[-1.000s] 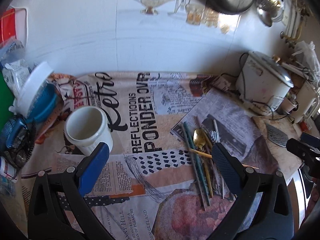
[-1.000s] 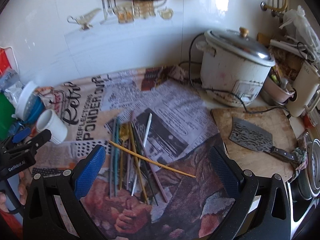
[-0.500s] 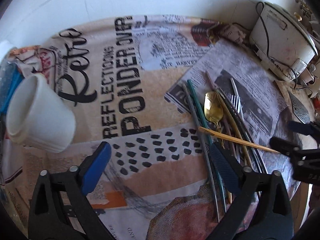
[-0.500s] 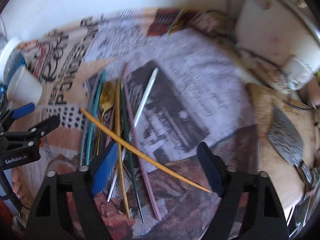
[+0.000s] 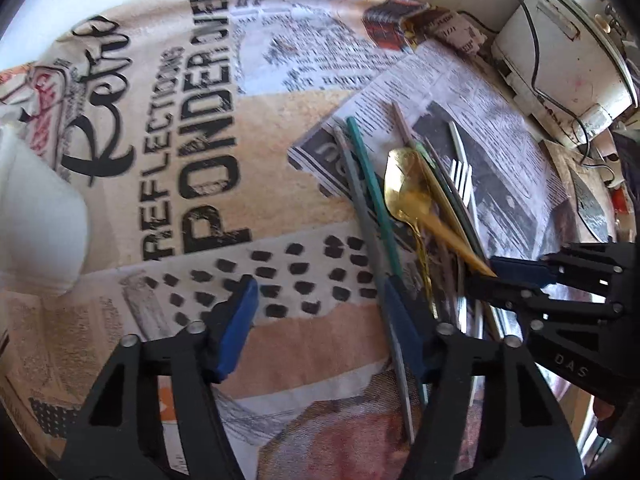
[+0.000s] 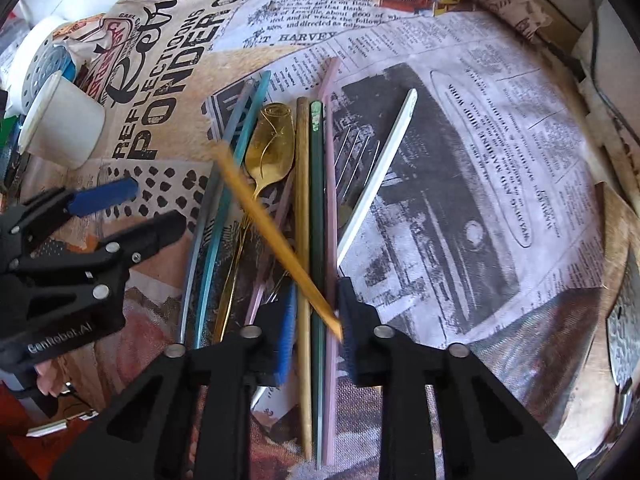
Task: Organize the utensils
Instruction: 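Close right tool on a pink chopstick while left tool closes on a grey metal chopstick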
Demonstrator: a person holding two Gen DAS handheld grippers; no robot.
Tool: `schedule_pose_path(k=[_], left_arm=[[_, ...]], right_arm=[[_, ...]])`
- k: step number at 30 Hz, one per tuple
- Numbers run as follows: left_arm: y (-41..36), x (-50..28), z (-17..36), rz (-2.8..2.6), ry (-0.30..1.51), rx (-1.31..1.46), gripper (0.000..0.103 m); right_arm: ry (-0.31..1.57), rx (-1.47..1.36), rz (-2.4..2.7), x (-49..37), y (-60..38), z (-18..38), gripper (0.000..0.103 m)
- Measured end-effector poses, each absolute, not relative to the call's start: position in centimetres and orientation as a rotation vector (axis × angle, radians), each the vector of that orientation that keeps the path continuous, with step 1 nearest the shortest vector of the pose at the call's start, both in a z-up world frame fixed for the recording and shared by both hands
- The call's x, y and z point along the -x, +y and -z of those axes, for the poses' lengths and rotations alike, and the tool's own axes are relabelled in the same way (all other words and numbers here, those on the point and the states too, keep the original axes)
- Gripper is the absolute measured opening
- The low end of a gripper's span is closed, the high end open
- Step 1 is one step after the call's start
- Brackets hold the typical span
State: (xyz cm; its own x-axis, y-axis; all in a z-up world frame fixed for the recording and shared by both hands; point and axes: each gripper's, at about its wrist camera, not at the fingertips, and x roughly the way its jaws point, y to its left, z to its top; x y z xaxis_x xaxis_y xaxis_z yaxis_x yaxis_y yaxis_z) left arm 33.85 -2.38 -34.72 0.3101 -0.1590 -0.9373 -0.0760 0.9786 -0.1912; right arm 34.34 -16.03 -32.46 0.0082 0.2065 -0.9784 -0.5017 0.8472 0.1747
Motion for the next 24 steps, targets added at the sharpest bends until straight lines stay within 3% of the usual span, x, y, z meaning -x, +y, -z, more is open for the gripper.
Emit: schedule_pose_path(k=[7, 15, 19, 24], left_arm=[[-3.5, -34.8, 34.6, 0.119, 1.275, 0.205, 0.037], [-4.5, -36.5, 34.7, 0.102, 1.274, 0.148, 0.024], [-4.0, -37.3, 34.9, 0.124, 1.284, 0.218, 0.007], [-4.3, -37.5, 34.9, 0.123, 1.29, 0.181, 0.005]], right_arm=[[1.476, 0.188, -0.561, -35.5, -16.6, 32.0, 0.017], [1.487, 0.124, -0.56, -35.9, -18.4, 31.6, 0.018], [1.482, 0.083, -0.569, -35.7, -19.3, 31.1, 0.019], [1.461, 0.074, -0.556, -36.1, -20.1, 30.7, 0.019]])
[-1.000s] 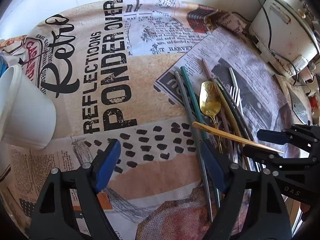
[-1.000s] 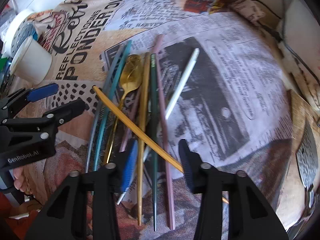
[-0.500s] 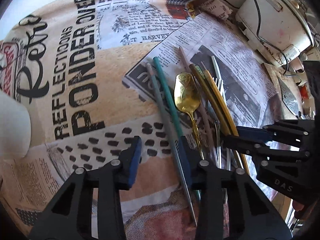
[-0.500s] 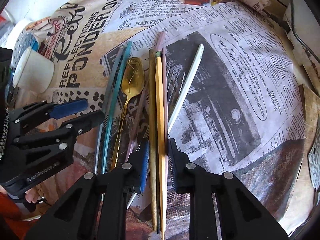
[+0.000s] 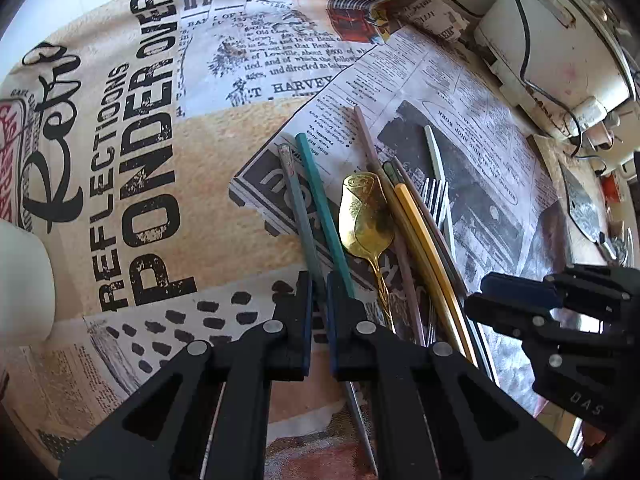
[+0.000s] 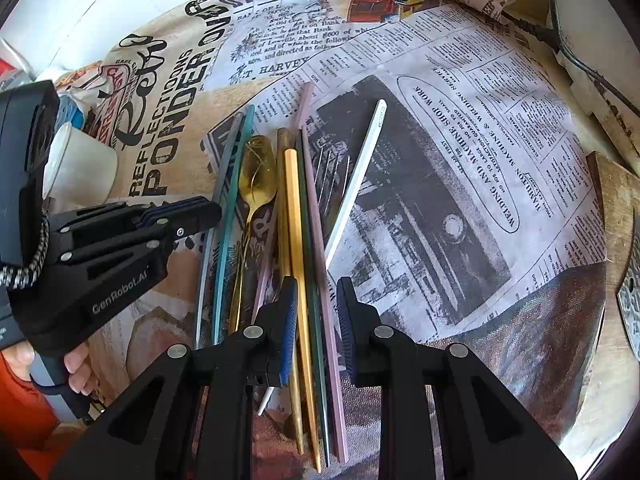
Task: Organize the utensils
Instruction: 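Close right tool on a pink chopstick while left tool closes on a grey metal chopstick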
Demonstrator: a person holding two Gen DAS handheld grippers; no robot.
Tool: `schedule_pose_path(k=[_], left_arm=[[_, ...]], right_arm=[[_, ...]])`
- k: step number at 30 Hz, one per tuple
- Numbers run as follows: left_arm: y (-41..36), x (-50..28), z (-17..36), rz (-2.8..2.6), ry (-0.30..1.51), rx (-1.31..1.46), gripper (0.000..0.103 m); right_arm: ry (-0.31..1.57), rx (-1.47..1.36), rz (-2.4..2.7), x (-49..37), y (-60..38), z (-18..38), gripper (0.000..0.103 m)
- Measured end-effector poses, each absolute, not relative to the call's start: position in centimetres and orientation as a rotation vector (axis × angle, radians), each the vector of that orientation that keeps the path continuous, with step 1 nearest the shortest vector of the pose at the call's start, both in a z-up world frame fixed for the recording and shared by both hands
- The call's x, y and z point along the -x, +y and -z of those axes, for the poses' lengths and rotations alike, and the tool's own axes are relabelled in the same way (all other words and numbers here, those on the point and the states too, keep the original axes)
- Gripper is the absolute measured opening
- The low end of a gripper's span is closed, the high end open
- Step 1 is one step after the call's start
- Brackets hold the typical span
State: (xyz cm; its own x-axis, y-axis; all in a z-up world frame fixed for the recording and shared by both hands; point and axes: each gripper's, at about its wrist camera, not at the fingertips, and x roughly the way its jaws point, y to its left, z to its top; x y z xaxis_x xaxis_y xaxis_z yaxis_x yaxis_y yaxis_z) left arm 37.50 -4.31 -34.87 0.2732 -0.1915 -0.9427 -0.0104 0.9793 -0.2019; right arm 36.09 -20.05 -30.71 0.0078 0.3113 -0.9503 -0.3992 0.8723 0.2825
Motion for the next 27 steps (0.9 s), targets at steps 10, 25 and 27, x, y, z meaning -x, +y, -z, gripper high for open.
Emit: schedule_pose_path(k=[10, 25, 27], left_arm=[[-4.3, -36.1, 35.0, 0.163, 1.348, 0.143, 0.005], [-4.3, -36.6, 35.0, 0.173, 1.401, 0.136, 0.006], [-4.3, -36.7, 35.0, 0.176, 1.404, 0.141, 0.006]], right_arm=[[1.472, 0.09, -0.535, -37.0, -19.5, 31.7, 0.019], [1.46, 0.094, -0.515, -37.2, -21.2, 30.9, 0.019], [1.469, 0.096, -0.506, -37.3, -21.3, 31.3, 0.019]])
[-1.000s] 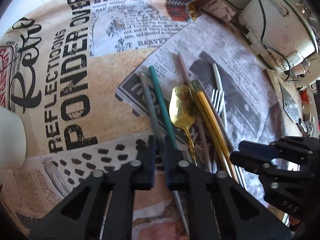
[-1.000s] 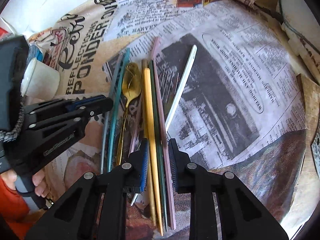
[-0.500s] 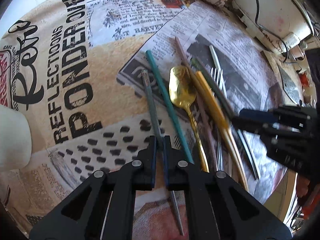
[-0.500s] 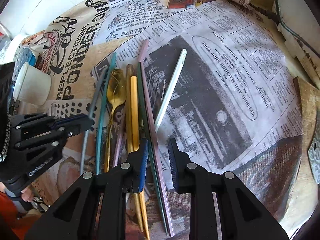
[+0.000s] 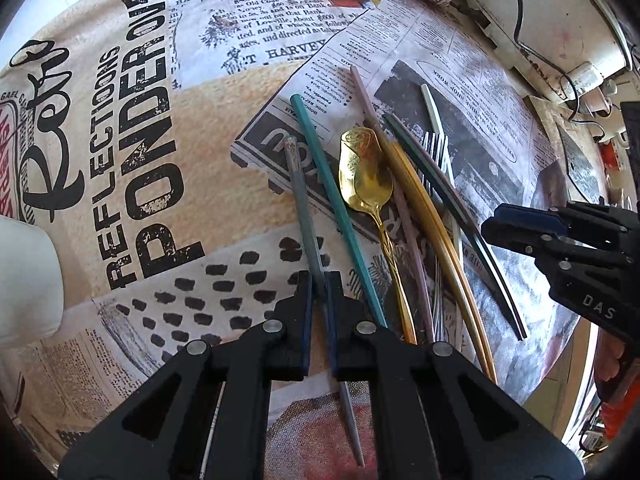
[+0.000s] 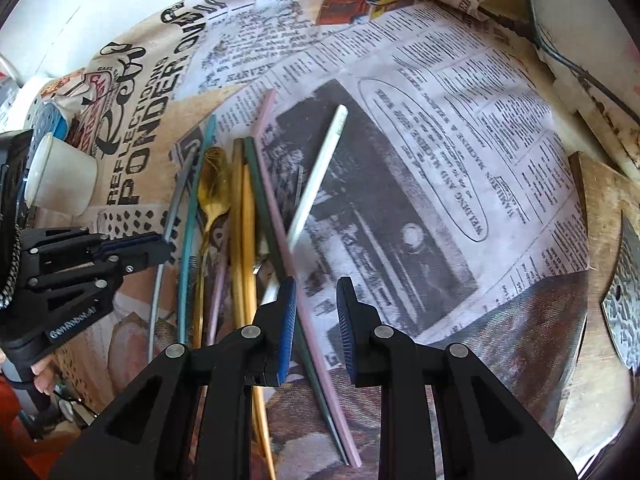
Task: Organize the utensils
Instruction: 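Close right tool on a pink chopstick while left tool closes on a grey metal chopstick, then lift both held chopsticks up and carry them toward the white cup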
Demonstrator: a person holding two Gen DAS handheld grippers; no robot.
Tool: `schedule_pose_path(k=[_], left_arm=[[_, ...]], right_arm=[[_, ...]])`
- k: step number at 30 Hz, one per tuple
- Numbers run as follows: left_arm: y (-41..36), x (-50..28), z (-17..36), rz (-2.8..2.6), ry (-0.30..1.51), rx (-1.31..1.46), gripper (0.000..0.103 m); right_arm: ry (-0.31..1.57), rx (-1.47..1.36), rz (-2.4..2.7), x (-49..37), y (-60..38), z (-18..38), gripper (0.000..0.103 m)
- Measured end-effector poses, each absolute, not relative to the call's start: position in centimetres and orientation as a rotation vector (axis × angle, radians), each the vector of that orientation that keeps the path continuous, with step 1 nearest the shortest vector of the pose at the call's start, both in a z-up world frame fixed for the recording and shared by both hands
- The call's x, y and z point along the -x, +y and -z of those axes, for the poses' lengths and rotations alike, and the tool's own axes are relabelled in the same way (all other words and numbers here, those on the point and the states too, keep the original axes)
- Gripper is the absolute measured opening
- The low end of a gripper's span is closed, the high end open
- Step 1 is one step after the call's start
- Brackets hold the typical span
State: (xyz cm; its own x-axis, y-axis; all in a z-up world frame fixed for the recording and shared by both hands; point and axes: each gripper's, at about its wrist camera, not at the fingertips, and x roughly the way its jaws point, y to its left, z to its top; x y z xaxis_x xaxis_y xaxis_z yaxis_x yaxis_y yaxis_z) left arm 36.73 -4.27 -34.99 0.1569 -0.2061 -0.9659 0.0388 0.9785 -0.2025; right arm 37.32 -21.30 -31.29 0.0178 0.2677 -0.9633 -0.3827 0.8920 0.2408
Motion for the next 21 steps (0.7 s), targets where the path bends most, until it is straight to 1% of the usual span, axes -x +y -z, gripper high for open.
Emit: schedule_pose_path(k=[13, 19, 20, 21], left_arm=[[-3.8, -37.5, 35.1, 0.177, 1.43, 0.156, 0.006], [-4.8, -38.4, 35.2, 0.196, 1.442, 0.116, 0.005], [-5.0, -38.5, 35.1, 0.202, 1.44, 0.103, 0.005], [-5.3, -38.6, 35.1, 0.209, 1.437, 0.092, 0.005]], right_arm=[[1.48, 0.13, -0.529, -37.1, -20.2, 31.7, 0.019], [1.447, 0.246, -0.528, -37.0, -18.5, 31.8, 0.019], [1.444, 0.253, -0.528, -37.1, -18.2, 31.8, 0.017], [1.441, 0.251, -0.527, -37.2, -18.1, 31.9, 0.014]])
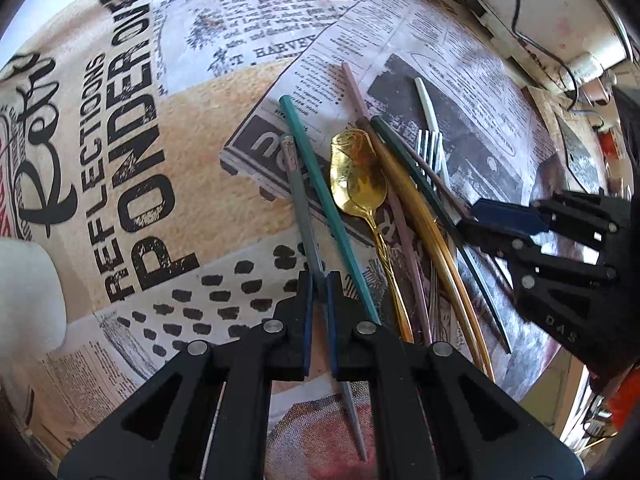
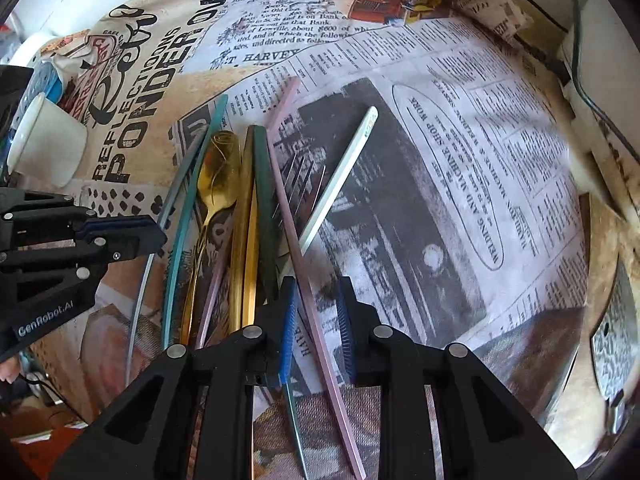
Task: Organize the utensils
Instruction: 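Lift both held chopsticks up and carry them toward the white cup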
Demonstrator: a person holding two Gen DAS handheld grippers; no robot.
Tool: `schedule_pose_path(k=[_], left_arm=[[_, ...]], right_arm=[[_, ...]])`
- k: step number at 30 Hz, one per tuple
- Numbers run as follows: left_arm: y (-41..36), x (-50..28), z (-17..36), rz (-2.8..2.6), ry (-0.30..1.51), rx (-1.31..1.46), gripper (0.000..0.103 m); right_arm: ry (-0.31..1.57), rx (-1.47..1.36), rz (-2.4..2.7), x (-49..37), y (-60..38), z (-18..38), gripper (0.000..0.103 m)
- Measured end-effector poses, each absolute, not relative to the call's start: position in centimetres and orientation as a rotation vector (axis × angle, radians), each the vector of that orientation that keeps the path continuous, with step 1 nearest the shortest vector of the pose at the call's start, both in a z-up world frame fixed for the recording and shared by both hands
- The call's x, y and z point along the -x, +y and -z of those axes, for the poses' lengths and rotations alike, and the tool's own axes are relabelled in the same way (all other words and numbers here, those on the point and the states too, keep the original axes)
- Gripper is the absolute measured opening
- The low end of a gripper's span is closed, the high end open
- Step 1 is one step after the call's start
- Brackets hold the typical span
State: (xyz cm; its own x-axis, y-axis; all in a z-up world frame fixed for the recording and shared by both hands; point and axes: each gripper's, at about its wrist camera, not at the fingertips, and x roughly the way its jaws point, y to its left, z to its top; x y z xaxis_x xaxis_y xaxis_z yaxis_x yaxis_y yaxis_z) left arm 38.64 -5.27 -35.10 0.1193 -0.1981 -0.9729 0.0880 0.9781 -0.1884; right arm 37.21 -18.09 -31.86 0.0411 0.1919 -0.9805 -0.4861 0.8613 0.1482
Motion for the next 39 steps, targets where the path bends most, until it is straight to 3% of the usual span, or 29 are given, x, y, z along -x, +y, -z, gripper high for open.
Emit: schedule_pose_path(k=[6, 39], left_arm=[[-5.2, -39.3, 35.0, 0.221, 1.428, 0.126, 0.004], [-0.2, -28.6, 22.5, 0.068, 0.97, 0.188, 0.002]], right_arm=[[1.422, 0.208, -0.5, -37.6, -17.8, 31.2, 0.005], [1.084, 0.012, -0.491, -32.6, -17.5, 19.2, 0.005]])
